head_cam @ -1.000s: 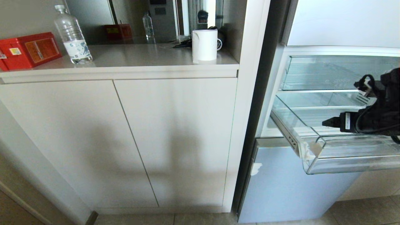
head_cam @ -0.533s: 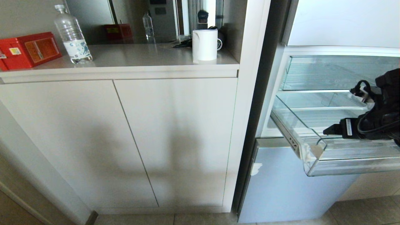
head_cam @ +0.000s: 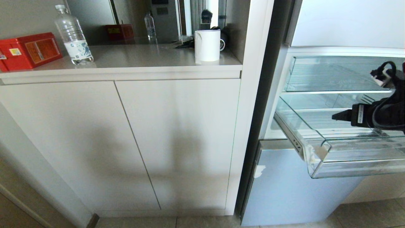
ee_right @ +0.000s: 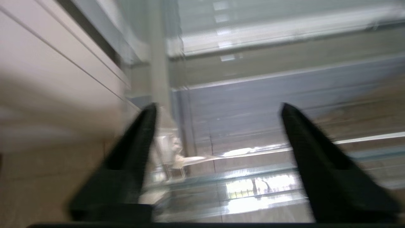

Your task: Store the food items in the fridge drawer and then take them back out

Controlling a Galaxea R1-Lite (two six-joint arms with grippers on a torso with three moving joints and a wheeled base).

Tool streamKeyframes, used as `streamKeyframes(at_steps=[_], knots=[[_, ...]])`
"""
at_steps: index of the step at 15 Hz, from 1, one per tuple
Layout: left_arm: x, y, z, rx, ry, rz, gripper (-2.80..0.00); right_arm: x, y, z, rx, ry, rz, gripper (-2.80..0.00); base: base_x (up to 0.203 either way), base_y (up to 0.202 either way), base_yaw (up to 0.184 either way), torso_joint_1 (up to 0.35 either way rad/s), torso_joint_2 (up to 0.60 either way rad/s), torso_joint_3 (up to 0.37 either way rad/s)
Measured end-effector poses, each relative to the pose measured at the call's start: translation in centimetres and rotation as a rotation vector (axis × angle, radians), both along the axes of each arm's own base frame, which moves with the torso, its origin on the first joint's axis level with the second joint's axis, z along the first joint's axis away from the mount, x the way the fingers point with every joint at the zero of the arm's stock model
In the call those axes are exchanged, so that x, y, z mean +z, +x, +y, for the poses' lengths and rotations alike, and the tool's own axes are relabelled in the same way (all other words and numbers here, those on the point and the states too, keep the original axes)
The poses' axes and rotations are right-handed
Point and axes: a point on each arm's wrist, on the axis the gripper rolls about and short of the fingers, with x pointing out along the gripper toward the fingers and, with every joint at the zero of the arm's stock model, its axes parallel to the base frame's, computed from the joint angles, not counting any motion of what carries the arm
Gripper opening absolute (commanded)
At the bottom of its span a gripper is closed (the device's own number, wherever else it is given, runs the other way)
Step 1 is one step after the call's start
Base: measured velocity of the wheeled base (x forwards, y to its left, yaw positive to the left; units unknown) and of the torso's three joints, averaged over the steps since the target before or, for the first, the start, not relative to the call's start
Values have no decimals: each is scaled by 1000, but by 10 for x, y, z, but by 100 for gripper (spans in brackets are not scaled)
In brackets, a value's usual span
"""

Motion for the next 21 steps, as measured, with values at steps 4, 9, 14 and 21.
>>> streamKeyframes(at_steps=[4, 9, 14, 21], knots=[[0, 0, 0, 0, 0, 0, -280, 30, -71, 9, 30, -1, -138, -280, 0, 0, 0, 0, 0, 0], [0, 0, 0, 0, 0, 0, -280, 31, -207, 13, 49, -7, -379, -280, 0, 0, 0, 0, 0, 0], [0, 0, 0, 0, -1, 0, -280, -43, -322, 14, 62, -7, -539, -280, 0, 0, 0, 0, 0, 0], [0, 0, 0, 9, -55, 0, -280, -157, -315, 17, 210, -10, -324, -280, 0, 0, 0, 0, 0, 0]])
